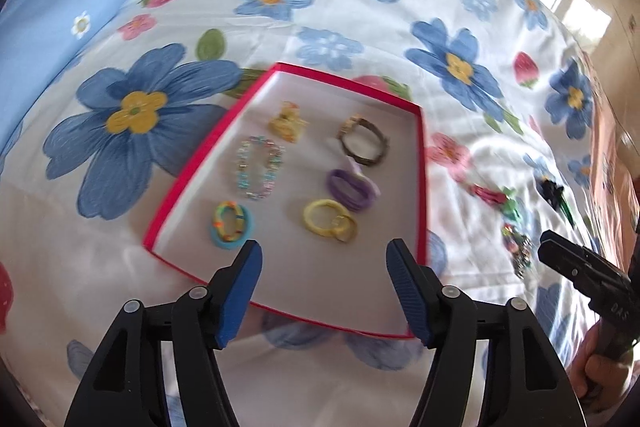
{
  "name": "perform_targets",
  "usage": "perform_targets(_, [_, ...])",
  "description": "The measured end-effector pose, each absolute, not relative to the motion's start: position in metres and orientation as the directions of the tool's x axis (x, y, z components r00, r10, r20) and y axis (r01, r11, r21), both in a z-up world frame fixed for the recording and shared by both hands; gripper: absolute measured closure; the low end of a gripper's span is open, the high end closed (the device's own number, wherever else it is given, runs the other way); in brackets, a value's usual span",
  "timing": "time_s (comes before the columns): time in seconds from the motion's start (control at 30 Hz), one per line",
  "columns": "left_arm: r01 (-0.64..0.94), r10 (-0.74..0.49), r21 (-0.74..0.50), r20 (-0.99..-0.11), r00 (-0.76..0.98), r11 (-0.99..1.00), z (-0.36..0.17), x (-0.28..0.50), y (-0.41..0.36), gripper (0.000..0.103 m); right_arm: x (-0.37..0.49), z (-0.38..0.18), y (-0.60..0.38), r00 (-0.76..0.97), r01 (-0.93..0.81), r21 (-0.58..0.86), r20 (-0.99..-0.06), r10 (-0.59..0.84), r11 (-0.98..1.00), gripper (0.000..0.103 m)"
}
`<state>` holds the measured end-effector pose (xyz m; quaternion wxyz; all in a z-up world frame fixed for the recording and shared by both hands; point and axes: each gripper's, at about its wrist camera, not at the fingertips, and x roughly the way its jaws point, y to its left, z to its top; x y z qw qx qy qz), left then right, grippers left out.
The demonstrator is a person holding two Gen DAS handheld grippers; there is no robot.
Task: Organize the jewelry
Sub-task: 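Move both tools back over the remaining jewelry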
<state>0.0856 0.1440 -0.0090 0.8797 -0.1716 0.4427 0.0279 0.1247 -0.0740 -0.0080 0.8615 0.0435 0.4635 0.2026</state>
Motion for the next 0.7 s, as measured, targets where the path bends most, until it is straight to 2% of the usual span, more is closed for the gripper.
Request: perform_targets(0.7, [-0.011, -0.15, -0.191, -0.807, 0.571, 0.982, -0.007, 0.117, 0.064, 0.035, 0.088, -0.02, -0.18, 0.546, -0.107, 0.245, -0.796, 0.263, 0.964, 0.05])
